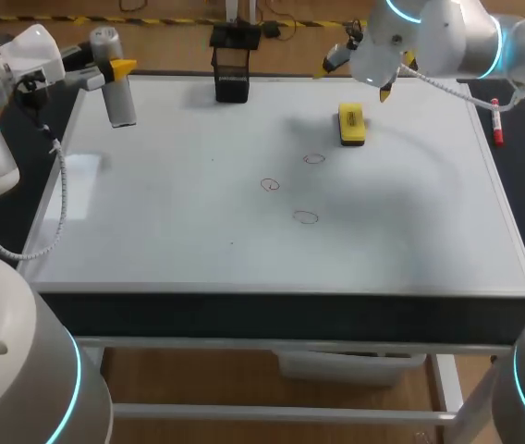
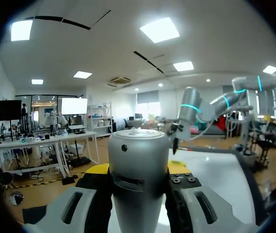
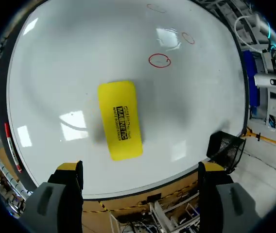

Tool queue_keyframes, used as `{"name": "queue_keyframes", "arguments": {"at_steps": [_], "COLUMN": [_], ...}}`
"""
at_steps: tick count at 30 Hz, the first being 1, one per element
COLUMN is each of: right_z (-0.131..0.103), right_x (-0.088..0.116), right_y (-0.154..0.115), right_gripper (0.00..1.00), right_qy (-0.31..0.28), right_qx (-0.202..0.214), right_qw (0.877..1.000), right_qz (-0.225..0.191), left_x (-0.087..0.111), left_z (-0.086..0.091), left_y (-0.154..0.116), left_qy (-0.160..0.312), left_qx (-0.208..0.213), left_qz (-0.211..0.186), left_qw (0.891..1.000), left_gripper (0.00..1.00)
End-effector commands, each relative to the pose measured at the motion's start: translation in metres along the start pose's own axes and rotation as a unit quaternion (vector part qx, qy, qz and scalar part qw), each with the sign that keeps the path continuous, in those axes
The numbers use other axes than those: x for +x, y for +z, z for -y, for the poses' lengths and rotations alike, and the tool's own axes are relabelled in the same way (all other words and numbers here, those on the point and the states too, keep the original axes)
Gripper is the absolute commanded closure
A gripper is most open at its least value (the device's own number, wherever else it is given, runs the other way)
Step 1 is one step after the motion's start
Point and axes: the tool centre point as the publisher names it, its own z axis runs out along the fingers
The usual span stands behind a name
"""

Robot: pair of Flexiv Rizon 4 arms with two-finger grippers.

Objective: Pick up the inspection probe, press it on each red-marked spot on the whiteboard one by one, put down the probe, pick up the eraser, and wipe off all the red marks.

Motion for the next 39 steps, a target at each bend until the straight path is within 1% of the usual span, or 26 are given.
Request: {"name": "queue_keyframes", "arguments": {"at_steps": [1, 4, 9, 11, 15, 21, 27, 31, 39], "right_z": [-0.002, -0.009, -0.019, -0.023, -0.033, -0.047, -0.049, -0.048, -0.04], "right_x": [0.006, 0.011, 0.016, 0.016, 0.015, 0.015, 0.015, 0.016, 0.017], "right_y": [-0.001, 0.004, 0.01, 0.011, 0.011, 0.021, 0.026, 0.03, 0.036], "right_gripper": [0.0, 0.0, 0.0, 0.0, 0.0, 0.0, 0.0, 0.0, 0.0], "right_qy": [-0.048, -0.05, -0.054, -0.059, -0.066, -0.088, -0.11, -0.112, -0.12], "right_qx": [-0.035, -0.039, -0.04, -0.039, -0.044, -0.055, -0.061, -0.067, -0.078], "right_qw": [0.998, 0.998, 0.997, 0.997, 0.996, 0.993, 0.99, 0.989, 0.986], "right_qz": [-0.01, -0.011, -0.029, -0.036, -0.036, -0.05, -0.064, -0.069, -0.082], "left_x": [0.0, 0.0, 0.0, 0.0, 0.0, 0.0, 0.0, 0.0, 0.0], "left_z": [0.0, 0.0, 0.0, 0.0, 0.0, 0.0, 0.0, 0.0, 0.0], "left_y": [0.001, 0.001, 0.001, 0.001, 0.001, 0.001, 0.001, 0.001, 0.001], "left_qy": [0.001, 0.001, 0.001, 0.001, 0.001, 0.001, 0.001, 0.001, 0.001], "left_qx": [0.002, 0.002, 0.002, 0.002, 0.002, 0.002, 0.002, 0.002, 0.002], "left_qz": [0.001, 0.001, 0.001, 0.001, 0.001, 0.001, 0.001, 0.001, 0.001], "left_qw": [1.0, 1.0, 1.0, 1.0, 1.0, 1.0, 1.0, 1.0, 1.0], "left_gripper": [1.0, 1.0, 1.0, 1.0, 1.0, 1.0, 1.0, 1.0, 1.0]}}
